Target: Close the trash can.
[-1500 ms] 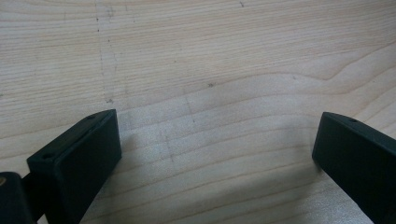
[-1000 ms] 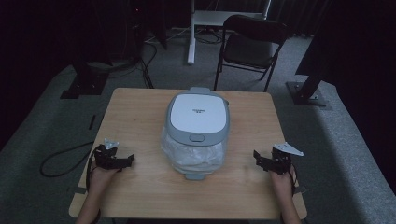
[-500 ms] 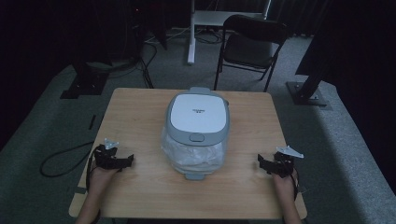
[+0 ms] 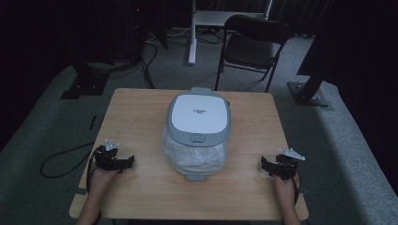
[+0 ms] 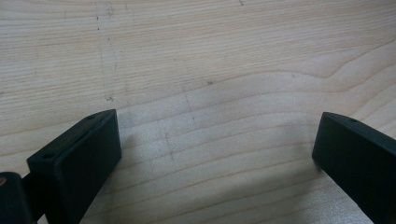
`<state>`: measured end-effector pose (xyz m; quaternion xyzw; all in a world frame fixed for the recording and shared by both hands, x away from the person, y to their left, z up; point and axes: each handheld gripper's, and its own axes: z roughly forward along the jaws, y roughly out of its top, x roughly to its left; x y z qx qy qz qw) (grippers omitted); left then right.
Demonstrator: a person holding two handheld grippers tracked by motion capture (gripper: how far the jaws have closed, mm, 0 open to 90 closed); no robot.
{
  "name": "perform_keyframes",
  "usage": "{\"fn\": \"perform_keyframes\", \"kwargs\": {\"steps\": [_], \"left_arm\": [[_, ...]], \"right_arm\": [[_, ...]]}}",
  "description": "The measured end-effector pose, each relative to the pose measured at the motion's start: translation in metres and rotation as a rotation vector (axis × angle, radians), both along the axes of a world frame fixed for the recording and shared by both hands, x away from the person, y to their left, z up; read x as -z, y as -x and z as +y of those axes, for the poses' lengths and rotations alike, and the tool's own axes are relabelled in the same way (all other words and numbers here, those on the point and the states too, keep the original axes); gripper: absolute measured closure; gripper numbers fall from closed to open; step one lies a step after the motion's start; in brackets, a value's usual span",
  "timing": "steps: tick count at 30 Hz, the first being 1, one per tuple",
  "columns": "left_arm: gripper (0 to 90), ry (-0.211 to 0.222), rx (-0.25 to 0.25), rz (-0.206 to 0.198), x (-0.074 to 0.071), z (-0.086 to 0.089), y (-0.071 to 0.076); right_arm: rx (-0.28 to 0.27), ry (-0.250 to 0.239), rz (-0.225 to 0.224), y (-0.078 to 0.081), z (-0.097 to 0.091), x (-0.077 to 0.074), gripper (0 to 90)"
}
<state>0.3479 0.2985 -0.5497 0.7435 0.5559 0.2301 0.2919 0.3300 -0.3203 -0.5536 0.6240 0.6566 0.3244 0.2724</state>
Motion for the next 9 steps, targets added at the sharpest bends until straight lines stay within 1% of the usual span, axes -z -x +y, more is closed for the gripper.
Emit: {"fn": "perform_keyframes", "kwargs": {"steps": [2, 3, 6, 9], "left_arm": [[2.0, 0.000, 0.000, 0.000, 0.0000, -0.0001, 0.0002], [2.0, 0.000, 0.000, 0.001, 0.0000, -0.0002, 0.0004], [2.0, -0.001, 0.000, 0.001, 0.0000, -0.0001, 0.0004], [2.0, -0.001, 0.000, 0.001, -0.0001, -0.0002, 0.0004]], "right_arm": [[0.001, -0.008, 0.003, -0.0002, -0.0008, 0.0001, 10.7], [0.011, -0.021, 0.015, -0.0013, -0.0025, 0.0004, 10.7], [0.020, -0.001, 0.024, -0.0022, -0.0011, 0.0007, 10.7], [0.032, 0.005, 0.035, -0.0030, -0.0009, 0.0011, 10.7]]}}
